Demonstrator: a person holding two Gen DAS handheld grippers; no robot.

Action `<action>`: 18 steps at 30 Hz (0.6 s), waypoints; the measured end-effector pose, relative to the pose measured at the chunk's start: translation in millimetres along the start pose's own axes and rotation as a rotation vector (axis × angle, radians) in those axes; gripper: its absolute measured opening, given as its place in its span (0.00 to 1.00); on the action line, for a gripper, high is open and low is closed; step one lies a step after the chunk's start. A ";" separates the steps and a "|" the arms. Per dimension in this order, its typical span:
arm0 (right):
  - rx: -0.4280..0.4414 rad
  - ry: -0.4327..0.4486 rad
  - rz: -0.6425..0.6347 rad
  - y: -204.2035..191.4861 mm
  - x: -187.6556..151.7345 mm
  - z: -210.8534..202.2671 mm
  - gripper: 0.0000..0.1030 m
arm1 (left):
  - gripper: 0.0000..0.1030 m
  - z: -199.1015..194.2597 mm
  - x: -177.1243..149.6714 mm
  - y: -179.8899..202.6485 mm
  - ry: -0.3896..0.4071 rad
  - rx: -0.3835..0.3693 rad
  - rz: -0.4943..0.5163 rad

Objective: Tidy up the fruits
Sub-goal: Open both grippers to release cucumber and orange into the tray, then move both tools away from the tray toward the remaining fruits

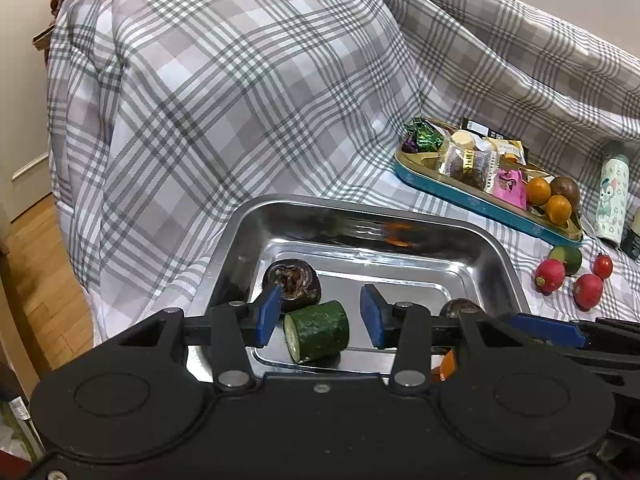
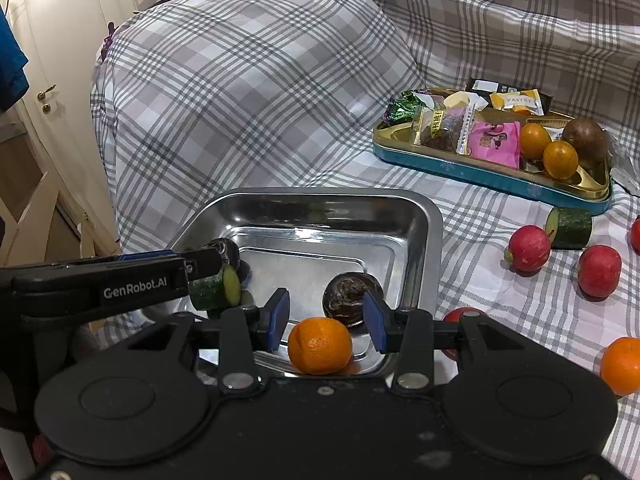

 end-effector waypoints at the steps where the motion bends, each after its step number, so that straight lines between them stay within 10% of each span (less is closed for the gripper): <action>1: -0.001 0.000 0.001 0.4 0.0 -0.1 0.43 | 0.50 0.0 -0.1 0.1 0.001 0.001 0.000; 18: -0.020 -0.001 0.001 3.8 1.2 -1.6 0.43 | 0.50 -0.8 -0.8 -0.3 0.004 0.007 -0.002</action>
Point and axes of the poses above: each gripper's, at about its wrist camera, not at the fingertips, and z roughly the way its jaws point, y to its right, x to its top, the point moved 8 cm from there along z, roughly the way its jaws point, and after that the axes turned 10 degrees about x, right-handed, at the moved point
